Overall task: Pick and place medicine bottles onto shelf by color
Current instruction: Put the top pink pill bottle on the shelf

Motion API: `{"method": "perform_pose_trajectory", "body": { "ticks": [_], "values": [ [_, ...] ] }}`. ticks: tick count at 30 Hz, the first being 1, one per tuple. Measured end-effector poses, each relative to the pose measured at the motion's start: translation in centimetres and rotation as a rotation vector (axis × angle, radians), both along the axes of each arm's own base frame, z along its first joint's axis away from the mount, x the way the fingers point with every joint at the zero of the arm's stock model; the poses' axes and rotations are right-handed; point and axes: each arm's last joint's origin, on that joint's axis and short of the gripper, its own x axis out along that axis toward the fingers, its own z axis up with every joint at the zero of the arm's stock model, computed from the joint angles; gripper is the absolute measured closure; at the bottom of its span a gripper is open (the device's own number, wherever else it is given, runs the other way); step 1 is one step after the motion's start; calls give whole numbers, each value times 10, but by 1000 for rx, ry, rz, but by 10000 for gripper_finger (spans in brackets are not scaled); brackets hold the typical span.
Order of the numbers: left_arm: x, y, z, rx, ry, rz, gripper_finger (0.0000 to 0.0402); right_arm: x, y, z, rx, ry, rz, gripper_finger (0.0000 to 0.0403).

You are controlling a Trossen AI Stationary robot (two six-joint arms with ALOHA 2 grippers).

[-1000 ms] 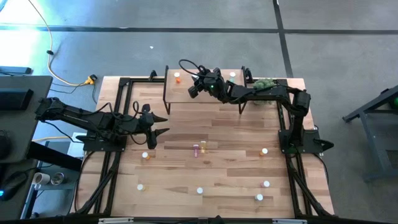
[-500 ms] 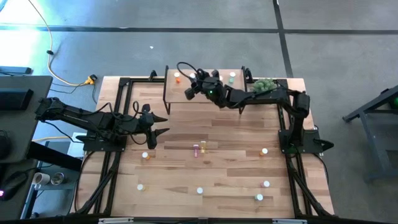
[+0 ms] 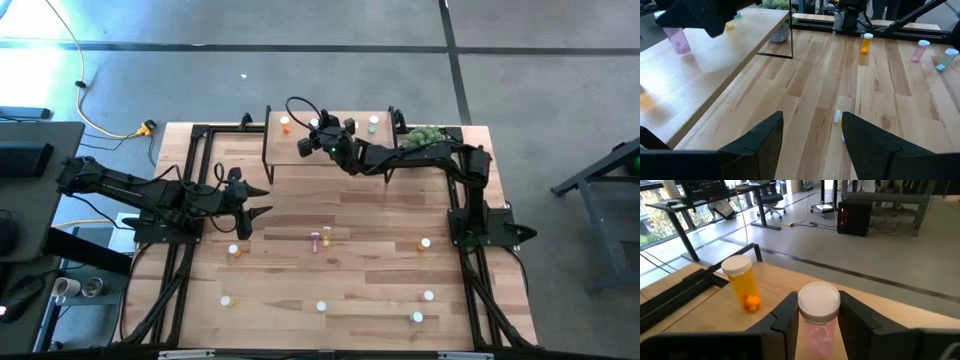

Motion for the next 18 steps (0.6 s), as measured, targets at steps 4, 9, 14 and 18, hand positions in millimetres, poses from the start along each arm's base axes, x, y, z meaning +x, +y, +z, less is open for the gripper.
{"method": "perform_pose_trajectory", "body": {
  "ticks": [4, 9, 14, 18],
  "values": [
    [0, 0, 0, 0, 0, 0, 209, 0, 0, -1, -10, 36, 7, 301],
    [0, 0, 0, 1, 0, 1, 209, -1, 0, -4, 0, 63, 10, 301],
    [0, 0, 0, 1, 0, 1, 209, -1, 0, -4, 0, 65, 11, 301],
    [0, 0, 0, 1, 0, 2, 209, -1, 0, -4, 3, 65, 20, 293]
  ]
}}
